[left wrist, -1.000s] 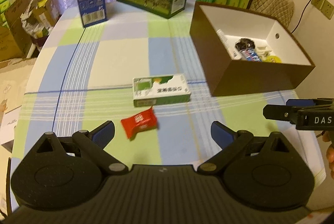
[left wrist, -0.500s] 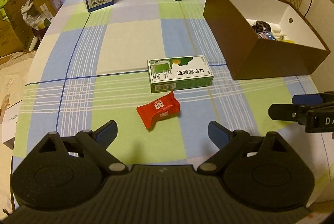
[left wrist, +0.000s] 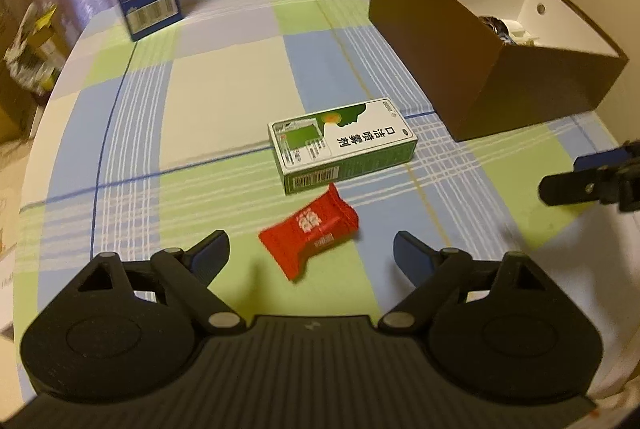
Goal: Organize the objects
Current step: 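Move both tools toward the red candy packet and green oral spray box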
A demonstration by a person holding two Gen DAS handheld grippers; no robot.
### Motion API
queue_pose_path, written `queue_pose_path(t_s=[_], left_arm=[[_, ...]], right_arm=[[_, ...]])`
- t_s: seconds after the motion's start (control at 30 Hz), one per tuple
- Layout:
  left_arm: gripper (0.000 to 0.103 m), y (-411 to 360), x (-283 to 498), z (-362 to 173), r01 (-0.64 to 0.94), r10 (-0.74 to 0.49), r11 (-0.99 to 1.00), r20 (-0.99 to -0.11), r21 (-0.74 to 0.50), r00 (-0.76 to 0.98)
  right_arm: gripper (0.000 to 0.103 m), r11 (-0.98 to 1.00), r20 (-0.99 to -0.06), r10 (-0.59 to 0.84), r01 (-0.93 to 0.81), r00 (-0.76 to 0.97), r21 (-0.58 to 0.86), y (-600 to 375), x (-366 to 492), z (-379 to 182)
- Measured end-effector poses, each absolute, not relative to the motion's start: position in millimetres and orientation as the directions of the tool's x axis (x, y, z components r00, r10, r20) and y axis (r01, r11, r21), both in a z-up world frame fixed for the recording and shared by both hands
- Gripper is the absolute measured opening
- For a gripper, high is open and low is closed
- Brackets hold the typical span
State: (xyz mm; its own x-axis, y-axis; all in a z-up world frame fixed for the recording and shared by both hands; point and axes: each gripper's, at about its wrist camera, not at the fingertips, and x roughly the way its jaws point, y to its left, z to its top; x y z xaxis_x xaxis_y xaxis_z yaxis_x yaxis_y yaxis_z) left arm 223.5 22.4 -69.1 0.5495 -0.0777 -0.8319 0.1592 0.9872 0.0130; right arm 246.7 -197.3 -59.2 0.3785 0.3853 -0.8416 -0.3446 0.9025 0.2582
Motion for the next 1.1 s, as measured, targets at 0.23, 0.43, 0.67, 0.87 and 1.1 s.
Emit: queue_pose_path(t_s=[0.23,0.43,0.67,0.87,1.1], left_arm=[[0.076,21,242,-86,0.248,-0.098,0.968,-0.839,0.044,0.535],[0.061,14,253,-99,0.316,-0.112,0.946,-0.851,0.067,0.513],[0.035,14,253,-102,0.328,-0.121,0.943,-0.855,0.061,0.505],[0.031,33,244,-97,0.248,-0.076,0.967,-0.859,0.060,0.506],[0.031,74,234,-94,0.052,0.005,0.998,-0.874,0.034,0.486]], right_arm=[[0.084,0.912,-0.851,0.370,-0.322,0.372,0.255,-200,255,-64],[0.084,0.920,-0.858,0.356,-0.301,0.370,0.252,-202,261,-68],[0.084,0.909,-0.856,0.370,-0.331,0.360,0.254,-192,262,-69],[0.084,0.871,-0.835,0.420,-0.415,0.355,0.261,-170,262,-66],[0.057,0.772,-0.782,0.500,-0.601,0.372,0.208,-121,259,-61]])
